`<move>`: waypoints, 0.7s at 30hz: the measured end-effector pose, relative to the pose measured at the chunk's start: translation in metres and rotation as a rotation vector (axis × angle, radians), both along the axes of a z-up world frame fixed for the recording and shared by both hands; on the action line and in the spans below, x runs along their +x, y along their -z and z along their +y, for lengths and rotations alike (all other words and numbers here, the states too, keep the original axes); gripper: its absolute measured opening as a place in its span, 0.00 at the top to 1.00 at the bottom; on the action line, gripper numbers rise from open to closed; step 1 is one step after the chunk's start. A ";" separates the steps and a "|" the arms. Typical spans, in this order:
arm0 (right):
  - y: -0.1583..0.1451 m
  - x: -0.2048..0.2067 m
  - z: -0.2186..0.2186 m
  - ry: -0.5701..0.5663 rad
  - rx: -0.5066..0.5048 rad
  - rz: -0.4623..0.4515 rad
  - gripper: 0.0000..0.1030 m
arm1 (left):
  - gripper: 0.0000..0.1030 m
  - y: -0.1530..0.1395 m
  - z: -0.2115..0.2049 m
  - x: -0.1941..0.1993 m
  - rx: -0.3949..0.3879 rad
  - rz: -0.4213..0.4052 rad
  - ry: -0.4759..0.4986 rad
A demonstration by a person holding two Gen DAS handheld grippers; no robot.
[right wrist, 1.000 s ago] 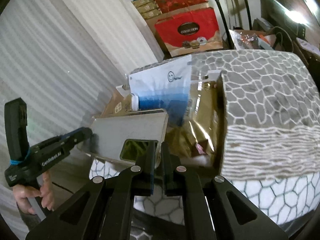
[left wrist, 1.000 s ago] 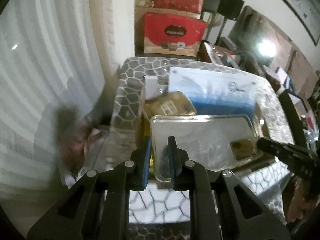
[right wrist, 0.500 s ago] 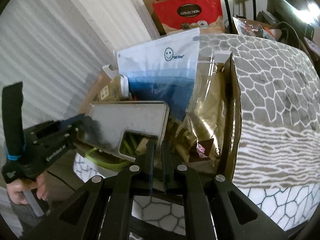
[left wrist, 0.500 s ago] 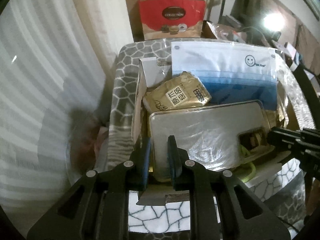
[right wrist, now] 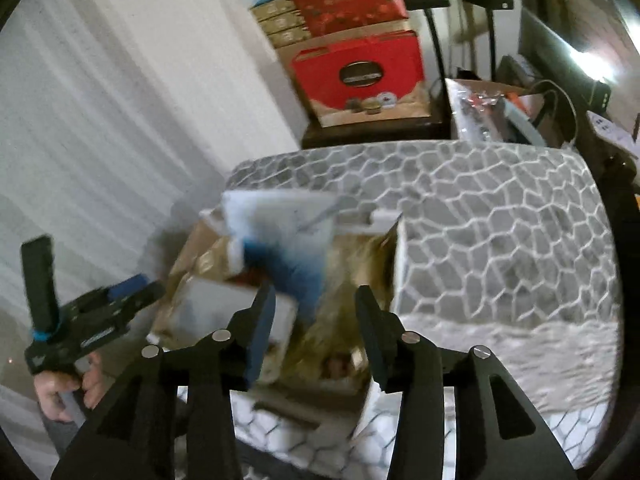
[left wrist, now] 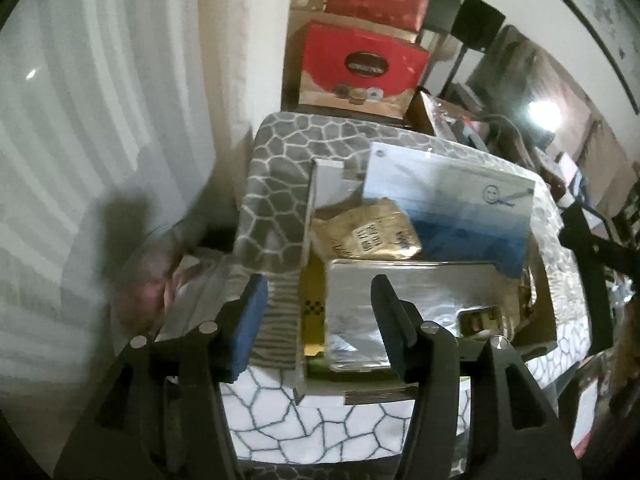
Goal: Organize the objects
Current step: 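Release the lid and push the white-blue bag down with the right gripper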
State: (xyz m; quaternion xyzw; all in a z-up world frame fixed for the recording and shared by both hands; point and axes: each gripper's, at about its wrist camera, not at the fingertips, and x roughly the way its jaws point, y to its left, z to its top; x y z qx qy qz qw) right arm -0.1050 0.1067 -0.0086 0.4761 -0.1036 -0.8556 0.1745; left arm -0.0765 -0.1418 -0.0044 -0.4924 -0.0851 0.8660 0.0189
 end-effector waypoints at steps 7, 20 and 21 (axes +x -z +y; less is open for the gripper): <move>0.025 -0.036 -0.001 0.014 0.003 -0.025 0.58 | 0.44 0.016 -0.012 -0.004 0.012 -0.030 -0.039; 0.017 -0.053 -0.025 -0.076 -0.131 0.029 0.99 | 0.44 0.039 -0.004 -0.013 0.049 -0.074 -0.016; 0.010 -0.053 -0.024 -0.073 -0.139 0.044 0.99 | 0.44 0.039 -0.004 -0.013 0.049 -0.075 -0.016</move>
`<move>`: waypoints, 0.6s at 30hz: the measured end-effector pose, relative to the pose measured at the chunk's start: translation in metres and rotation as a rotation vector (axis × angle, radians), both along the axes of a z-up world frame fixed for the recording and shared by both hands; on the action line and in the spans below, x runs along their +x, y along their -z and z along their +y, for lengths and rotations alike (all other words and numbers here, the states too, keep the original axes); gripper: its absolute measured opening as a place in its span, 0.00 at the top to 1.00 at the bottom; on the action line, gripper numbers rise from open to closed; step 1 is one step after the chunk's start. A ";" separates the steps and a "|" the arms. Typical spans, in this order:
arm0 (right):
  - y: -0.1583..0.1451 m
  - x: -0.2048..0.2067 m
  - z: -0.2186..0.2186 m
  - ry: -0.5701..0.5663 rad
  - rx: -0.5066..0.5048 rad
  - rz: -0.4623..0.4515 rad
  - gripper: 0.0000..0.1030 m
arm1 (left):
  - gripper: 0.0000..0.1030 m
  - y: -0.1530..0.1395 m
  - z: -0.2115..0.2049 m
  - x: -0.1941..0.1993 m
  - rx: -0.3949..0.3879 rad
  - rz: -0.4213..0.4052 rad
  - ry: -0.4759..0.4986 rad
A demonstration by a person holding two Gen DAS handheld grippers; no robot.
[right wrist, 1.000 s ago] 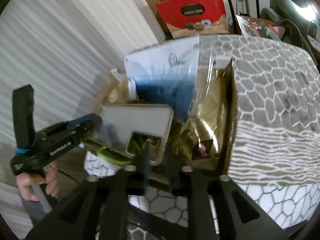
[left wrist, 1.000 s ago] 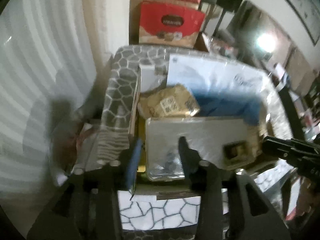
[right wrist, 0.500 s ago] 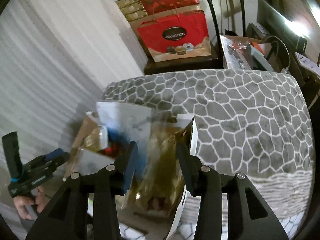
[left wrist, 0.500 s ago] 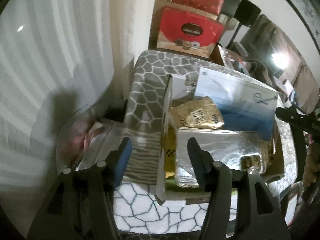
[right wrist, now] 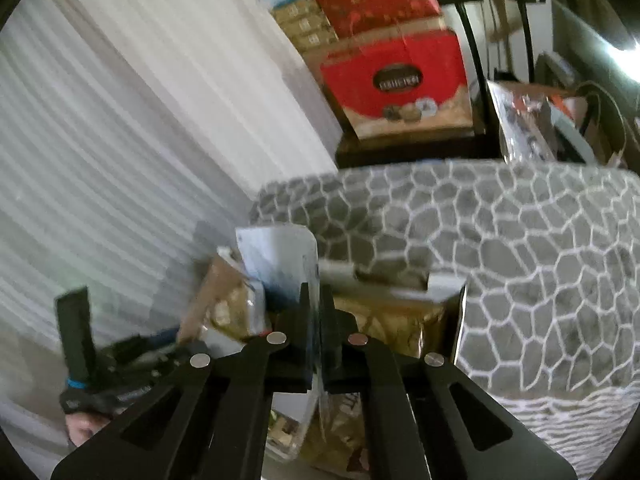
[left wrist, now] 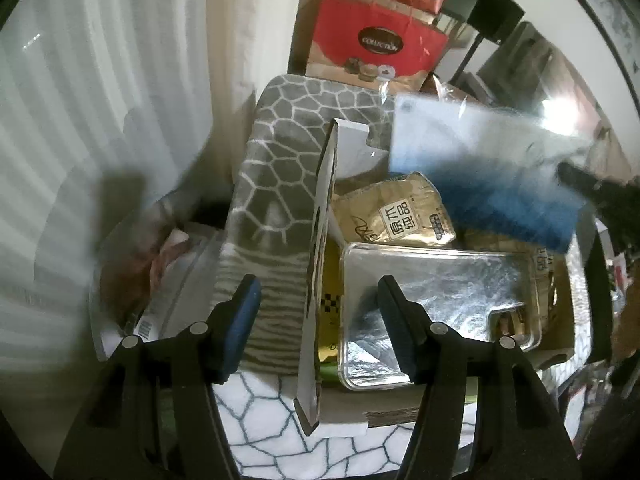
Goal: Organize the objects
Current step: 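Release the lid and push the white-blue bag down with the right gripper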
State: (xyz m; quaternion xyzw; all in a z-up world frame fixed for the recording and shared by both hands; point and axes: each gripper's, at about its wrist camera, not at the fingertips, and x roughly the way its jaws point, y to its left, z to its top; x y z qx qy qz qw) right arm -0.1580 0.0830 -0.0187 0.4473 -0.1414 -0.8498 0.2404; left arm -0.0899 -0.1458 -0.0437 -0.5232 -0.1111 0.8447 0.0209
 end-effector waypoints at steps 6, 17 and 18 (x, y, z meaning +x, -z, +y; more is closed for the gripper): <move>-0.047 0.004 0.011 -0.001 -0.037 0.068 0.99 | 0.44 -0.003 -0.002 0.001 0.011 0.008 -0.008; -0.059 0.037 0.019 -0.161 -0.266 -0.044 0.99 | 0.44 -0.024 -0.019 0.012 0.039 0.050 -0.042; -0.050 0.036 0.020 -0.167 -0.265 -0.070 0.99 | 0.44 -0.025 -0.021 0.011 0.039 0.054 -0.045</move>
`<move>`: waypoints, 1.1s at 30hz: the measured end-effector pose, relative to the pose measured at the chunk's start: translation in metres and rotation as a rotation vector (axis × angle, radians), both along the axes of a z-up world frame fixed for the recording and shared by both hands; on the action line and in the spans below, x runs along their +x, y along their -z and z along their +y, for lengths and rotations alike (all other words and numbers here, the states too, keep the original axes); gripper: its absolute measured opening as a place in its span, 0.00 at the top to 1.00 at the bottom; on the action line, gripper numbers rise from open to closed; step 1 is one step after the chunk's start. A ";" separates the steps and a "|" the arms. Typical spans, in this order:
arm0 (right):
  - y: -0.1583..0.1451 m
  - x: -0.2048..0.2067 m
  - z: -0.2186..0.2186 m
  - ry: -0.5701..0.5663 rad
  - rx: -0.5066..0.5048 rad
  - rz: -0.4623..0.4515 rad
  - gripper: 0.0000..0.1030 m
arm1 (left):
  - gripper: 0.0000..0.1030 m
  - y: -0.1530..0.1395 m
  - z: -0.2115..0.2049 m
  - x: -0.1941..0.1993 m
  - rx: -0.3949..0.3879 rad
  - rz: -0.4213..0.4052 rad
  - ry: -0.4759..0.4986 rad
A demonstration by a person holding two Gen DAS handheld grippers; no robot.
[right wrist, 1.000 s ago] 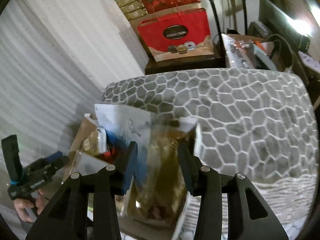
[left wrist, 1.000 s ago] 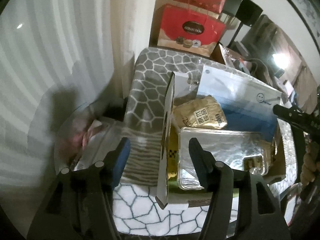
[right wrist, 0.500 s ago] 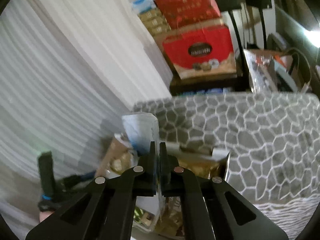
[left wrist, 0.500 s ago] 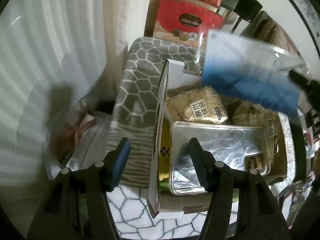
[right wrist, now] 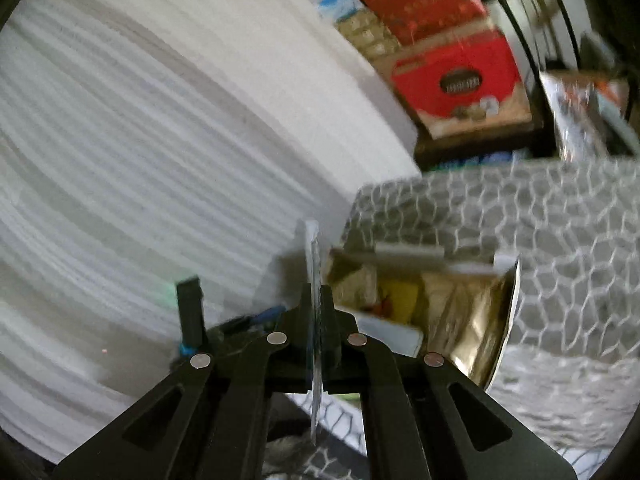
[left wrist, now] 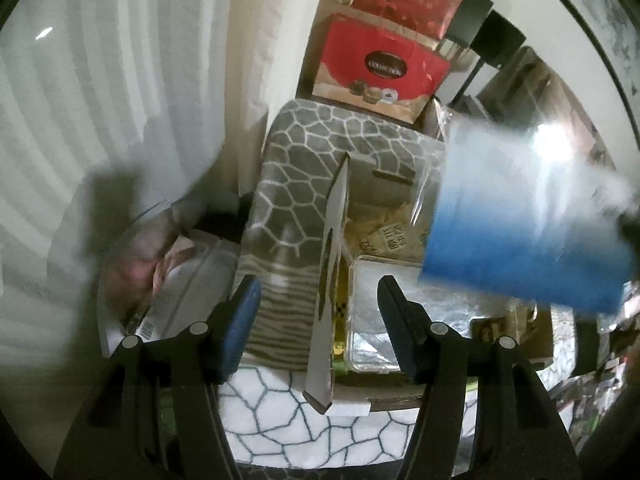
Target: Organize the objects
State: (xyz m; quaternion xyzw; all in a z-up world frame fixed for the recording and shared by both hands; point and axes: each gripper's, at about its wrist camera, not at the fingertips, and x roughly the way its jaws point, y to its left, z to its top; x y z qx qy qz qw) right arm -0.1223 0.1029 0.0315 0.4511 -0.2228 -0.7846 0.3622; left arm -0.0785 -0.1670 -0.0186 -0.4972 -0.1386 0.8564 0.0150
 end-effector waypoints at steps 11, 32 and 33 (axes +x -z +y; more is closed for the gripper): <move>0.067 -0.021 -0.030 -0.068 0.310 -0.041 0.98 | 0.44 0.011 0.017 -0.005 -0.050 -0.042 0.039; 0.041 -0.015 0.016 0.100 0.458 0.046 0.57 | 0.41 0.027 0.019 -0.015 -0.076 -0.078 0.030; 0.044 -0.013 0.017 0.111 0.492 0.045 0.57 | 0.41 0.028 0.019 -0.015 -0.075 -0.080 0.030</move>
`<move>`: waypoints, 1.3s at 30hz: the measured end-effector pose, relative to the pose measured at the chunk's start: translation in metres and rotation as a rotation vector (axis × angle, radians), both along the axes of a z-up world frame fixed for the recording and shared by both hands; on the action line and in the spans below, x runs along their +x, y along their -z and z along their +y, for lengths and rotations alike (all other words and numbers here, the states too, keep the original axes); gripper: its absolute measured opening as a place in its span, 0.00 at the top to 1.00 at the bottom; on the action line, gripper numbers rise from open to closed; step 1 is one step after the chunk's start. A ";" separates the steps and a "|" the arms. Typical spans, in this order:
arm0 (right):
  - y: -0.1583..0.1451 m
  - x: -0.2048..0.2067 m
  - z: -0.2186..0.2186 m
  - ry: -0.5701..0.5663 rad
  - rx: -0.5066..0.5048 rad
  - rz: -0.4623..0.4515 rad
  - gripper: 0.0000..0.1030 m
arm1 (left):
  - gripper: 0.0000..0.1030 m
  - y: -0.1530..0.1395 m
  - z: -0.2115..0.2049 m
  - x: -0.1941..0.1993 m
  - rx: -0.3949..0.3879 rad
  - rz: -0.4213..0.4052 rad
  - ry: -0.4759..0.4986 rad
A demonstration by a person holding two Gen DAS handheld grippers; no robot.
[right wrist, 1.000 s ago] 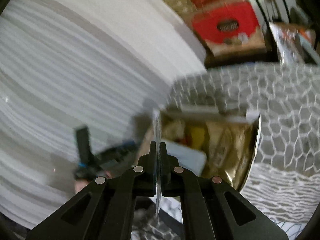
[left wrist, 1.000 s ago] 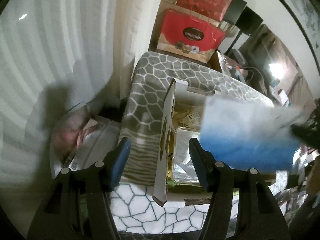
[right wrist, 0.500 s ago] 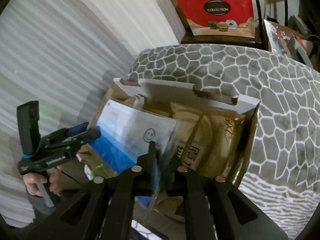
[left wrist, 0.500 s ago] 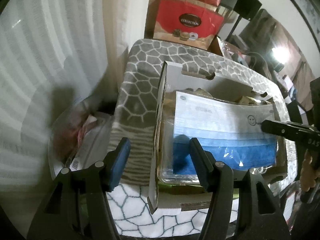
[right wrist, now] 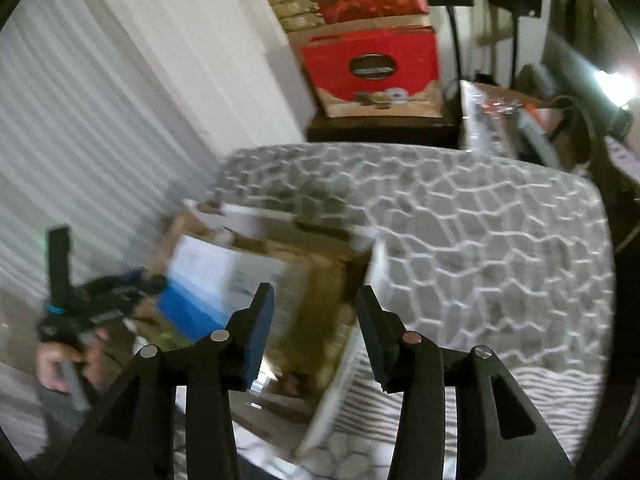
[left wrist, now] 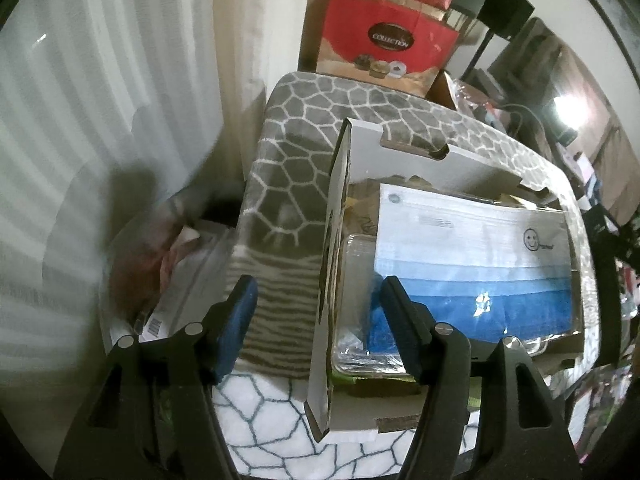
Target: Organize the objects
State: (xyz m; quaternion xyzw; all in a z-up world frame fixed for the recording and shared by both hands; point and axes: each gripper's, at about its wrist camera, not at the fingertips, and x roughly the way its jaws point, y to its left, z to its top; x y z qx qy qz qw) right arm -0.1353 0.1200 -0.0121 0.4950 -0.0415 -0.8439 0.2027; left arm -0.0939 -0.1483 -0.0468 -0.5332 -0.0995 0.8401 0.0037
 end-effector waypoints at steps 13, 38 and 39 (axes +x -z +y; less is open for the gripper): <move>0.057 0.005 0.013 0.043 -0.049 -0.186 0.73 | 0.62 0.010 0.002 -0.016 0.114 -0.047 0.044; 0.041 -0.002 0.094 0.199 -0.050 -0.158 0.82 | 0.69 0.007 0.101 -0.042 0.134 -0.066 0.158; 0.042 -0.003 0.099 0.206 -0.048 -0.157 0.82 | 0.70 0.006 0.107 -0.044 0.126 -0.062 0.162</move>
